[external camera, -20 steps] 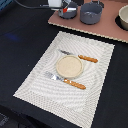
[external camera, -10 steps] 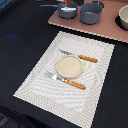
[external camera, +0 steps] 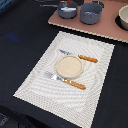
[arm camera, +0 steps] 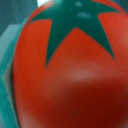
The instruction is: Place the pan onto the stove and place the fish and sausage into the pan.
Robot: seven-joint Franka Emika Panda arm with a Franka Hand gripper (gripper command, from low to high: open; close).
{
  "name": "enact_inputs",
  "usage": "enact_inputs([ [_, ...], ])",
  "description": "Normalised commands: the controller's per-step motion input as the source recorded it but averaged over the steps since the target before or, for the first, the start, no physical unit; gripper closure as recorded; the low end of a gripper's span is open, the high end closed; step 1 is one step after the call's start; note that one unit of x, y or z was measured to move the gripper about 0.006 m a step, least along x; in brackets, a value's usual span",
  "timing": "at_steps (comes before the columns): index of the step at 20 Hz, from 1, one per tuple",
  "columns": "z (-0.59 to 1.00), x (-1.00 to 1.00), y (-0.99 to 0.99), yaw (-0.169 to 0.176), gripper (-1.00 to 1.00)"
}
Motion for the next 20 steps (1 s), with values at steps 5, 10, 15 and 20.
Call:
enact_inputs([
  [5,0.61,0.14,0.15,-0.010,-1.00],
  [10,0.90,0.01,0.17,0.000,-1.00],
  [15,0.88,-0.01,0.12,0.001,-1.00],
  [20,0.11,0.00,0.02,0.004,-1.00],
])
